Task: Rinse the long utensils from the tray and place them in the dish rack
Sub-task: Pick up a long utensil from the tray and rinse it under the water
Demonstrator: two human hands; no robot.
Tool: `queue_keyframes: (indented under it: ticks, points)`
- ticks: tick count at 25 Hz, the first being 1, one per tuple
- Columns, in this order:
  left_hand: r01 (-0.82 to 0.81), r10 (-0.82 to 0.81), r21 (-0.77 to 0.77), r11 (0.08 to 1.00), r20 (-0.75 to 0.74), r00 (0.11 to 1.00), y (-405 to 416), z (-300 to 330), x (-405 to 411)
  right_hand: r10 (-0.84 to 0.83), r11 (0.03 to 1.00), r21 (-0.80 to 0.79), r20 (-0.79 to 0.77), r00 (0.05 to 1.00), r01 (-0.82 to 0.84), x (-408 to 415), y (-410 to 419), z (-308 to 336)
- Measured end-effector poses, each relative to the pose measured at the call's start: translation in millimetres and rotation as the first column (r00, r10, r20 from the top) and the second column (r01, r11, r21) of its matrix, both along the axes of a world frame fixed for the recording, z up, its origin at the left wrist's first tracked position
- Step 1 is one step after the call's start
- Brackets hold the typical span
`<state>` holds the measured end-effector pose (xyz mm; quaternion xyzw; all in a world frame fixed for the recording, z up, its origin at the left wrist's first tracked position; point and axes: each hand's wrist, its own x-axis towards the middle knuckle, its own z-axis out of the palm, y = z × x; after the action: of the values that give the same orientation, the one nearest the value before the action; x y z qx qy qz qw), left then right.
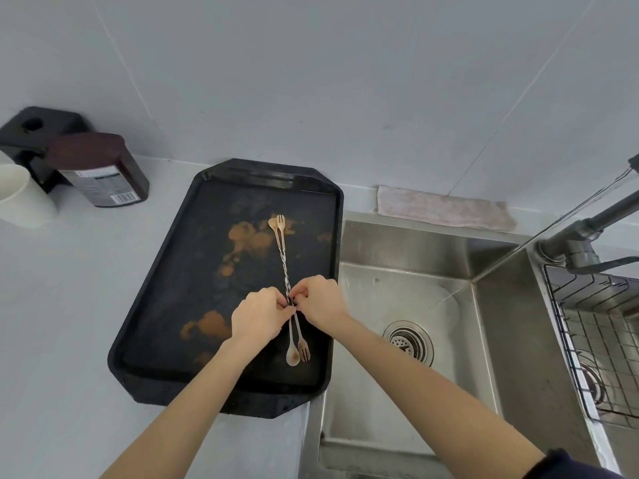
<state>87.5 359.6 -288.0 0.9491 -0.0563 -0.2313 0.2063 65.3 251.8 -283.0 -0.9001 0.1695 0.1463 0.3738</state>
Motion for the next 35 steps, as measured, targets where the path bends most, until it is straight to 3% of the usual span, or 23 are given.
queue_keyframes:
  ticks: [5, 8, 16, 19, 22, 28, 35]
  points:
    - [-0.056, 0.052, -0.065, 0.996, -0.060, 0.997, 0, 6, -1, -0.083, 0.990, 0.114, -0.013, 0.996, 0.084, -4, 0, 0]
    - [-0.059, 0.052, -0.135, 0.989, -0.056, 0.997, 0, 14, -5, -0.191, 0.939, 0.285, -0.039, 0.981, 0.194, -8, -2, 8]
    - [0.093, -0.092, -0.331, 0.939, 0.019, 0.996, -33, 53, -44, -0.444, 0.622, 0.662, -0.140, 0.885, 0.418, -48, -43, 45]
    - [0.145, -0.154, -0.381, 0.913, 0.007, 0.988, -51, 61, -67, -0.497, 0.456, 0.774, -0.188, 0.847, 0.440, -69, -74, 55]
    - [0.162, -0.189, -0.435, 0.886, -0.021, 0.982, -70, 62, -88, -0.557, 0.354, 0.832, -0.179, 0.811, 0.427, -90, -109, 65]
    - [0.089, -0.198, -0.577, 0.812, -0.129, 0.972, -131, 58, -125, -0.625, 0.364, 0.819, -0.139, 0.768, 0.444, -134, -180, 77]
    - [0.075, -0.184, -0.614, 0.786, -0.116, 0.976, -195, 49, -144, -0.681, 0.342, 0.824, -0.114, 0.724, 0.451, -153, -251, 85]
